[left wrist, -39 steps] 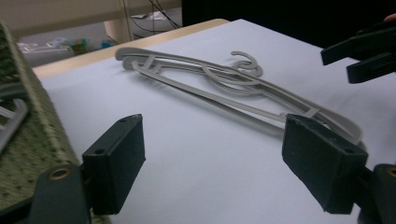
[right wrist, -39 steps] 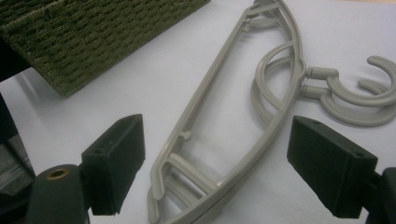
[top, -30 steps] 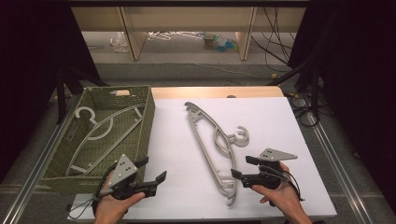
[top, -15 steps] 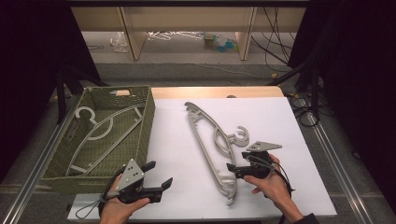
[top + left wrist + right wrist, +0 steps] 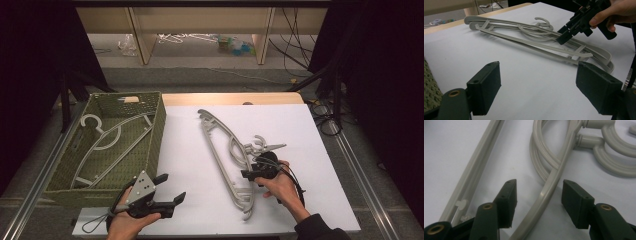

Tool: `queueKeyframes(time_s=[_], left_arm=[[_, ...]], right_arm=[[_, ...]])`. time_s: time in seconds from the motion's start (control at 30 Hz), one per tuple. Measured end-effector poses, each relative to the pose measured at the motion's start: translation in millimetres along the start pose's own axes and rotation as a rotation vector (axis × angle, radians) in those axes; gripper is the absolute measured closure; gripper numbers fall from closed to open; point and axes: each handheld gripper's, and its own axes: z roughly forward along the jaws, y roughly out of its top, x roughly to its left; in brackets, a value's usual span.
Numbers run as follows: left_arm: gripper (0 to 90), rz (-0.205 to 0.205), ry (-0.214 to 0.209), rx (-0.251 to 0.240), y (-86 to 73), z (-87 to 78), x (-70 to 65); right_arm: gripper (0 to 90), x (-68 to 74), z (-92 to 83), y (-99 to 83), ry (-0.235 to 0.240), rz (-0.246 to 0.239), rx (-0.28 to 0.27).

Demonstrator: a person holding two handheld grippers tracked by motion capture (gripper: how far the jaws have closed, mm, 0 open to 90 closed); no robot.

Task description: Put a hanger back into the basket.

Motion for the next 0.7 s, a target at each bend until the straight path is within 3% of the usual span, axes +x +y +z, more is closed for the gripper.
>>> queueKeyframes(time_s=[0.23, 0.3, 0.4, 0.7], left_arm=[[20.1, 0.001, -0.001, 0.002, 0.3, -0.7, 1.3], [20.2, 0.003, -0.005, 0.004, 0.2, -0.2, 1.3], [20.3, 0.002, -0.008, 0.007, 0.0, 0.5, 1.5], [20.5, -0.004, -0.009, 0.012, -0.7, 1.6, 2.8]], right_arm=[[59.4, -0.7, 3.1, 2.7, -0.016, 0.005, 0.015], [63.4, -4.4, 2.6, 2.7, -0.003, 0.032, 0.011], [65.7, -4.4, 4.5, 2.1, 0.001, 0.043, -0.023], [67.9, -2.4, -5.1, 8.0, -0.008, 0.051, -0.008]])
